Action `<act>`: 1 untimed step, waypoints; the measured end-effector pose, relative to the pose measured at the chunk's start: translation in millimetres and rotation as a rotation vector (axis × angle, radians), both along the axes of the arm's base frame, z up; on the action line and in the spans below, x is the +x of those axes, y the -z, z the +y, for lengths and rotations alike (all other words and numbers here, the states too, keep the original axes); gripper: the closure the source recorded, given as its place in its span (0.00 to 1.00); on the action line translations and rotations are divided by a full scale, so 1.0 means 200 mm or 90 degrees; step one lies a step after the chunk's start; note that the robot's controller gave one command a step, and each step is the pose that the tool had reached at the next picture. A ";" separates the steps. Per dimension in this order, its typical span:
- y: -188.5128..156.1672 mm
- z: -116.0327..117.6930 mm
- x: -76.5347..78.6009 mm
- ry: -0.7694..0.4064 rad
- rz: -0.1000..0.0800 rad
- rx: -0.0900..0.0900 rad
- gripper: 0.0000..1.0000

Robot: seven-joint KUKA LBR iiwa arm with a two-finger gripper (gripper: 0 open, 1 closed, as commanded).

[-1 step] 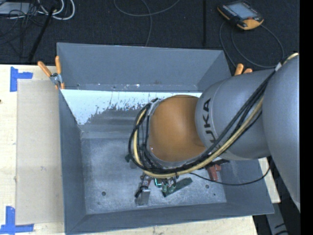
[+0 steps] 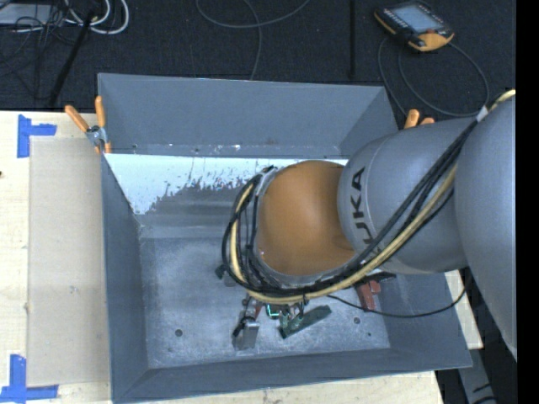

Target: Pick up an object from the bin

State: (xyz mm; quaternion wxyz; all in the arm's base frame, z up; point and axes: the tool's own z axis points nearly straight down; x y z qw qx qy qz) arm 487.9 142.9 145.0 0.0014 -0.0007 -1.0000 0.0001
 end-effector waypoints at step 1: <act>0.15 -0.21 0.06 -0.028 -0.002 0.001 0.00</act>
Offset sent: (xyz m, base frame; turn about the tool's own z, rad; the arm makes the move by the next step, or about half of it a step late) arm -0.0006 -0.0437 -0.0338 -0.0296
